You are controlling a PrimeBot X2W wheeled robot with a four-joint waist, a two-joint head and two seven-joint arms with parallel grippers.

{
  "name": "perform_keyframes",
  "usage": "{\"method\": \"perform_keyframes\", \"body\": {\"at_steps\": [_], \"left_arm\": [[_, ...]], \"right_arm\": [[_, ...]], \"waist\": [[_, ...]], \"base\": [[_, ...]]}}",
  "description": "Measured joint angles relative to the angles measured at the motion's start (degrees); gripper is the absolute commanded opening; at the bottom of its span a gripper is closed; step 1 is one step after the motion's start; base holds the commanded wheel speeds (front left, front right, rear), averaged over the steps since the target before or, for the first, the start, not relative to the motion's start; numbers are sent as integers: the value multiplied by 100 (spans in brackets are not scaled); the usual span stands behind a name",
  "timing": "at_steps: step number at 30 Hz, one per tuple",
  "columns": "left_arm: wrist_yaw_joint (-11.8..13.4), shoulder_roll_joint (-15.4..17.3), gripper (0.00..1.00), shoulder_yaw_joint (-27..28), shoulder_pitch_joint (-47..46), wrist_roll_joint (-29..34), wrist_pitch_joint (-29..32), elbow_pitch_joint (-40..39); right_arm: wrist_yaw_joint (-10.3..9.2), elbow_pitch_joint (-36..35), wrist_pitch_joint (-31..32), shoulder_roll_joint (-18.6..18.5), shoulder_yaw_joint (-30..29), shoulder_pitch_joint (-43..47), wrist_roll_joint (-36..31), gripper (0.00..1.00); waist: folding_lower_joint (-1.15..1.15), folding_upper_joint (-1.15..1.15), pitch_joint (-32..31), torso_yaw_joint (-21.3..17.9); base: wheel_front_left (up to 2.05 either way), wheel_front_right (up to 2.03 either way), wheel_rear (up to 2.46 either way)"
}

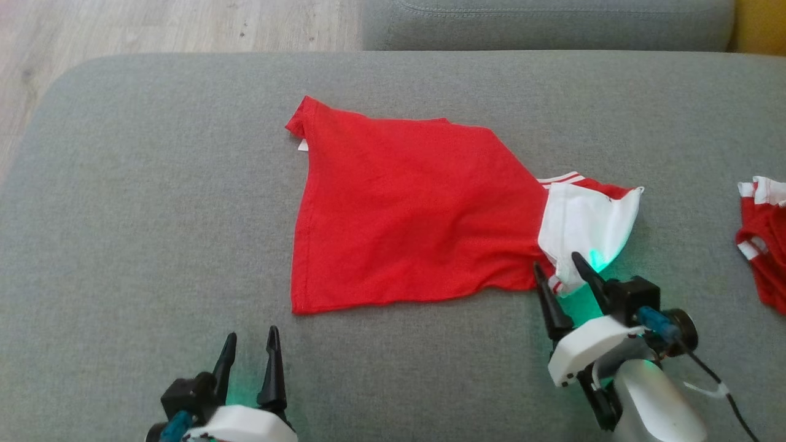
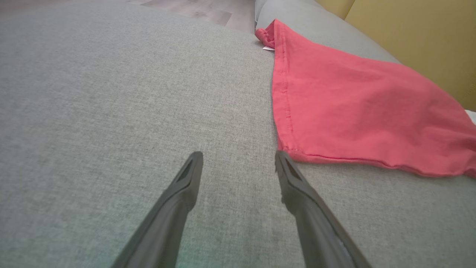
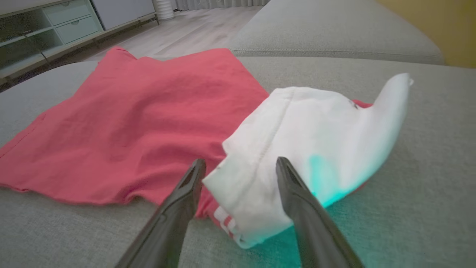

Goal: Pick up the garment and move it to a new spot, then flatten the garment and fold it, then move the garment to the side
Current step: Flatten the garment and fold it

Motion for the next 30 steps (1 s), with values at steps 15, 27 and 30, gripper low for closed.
{"method": "perform_keyframes", "body": {"at_steps": [15,27,30], "left_arm": [[-26,2,100,120,88,116,0,99],[-23,3,100,189,92,163,0,172],[-25,3,100,154,34,162,0,189]], "right_arm": [[0,-1196,0,8,-1118,484,1235,100],[0,-1641,0,20,-1377,1251,1093,100],[0,-1574,0,21,-1001,905,795,100]], "waist": [[-1,0,-286,-475],[-1,0,-240,-972],[0,0,-211,-908]], "base": [[0,0,0],[0,0,0],[0,0,0]]}}
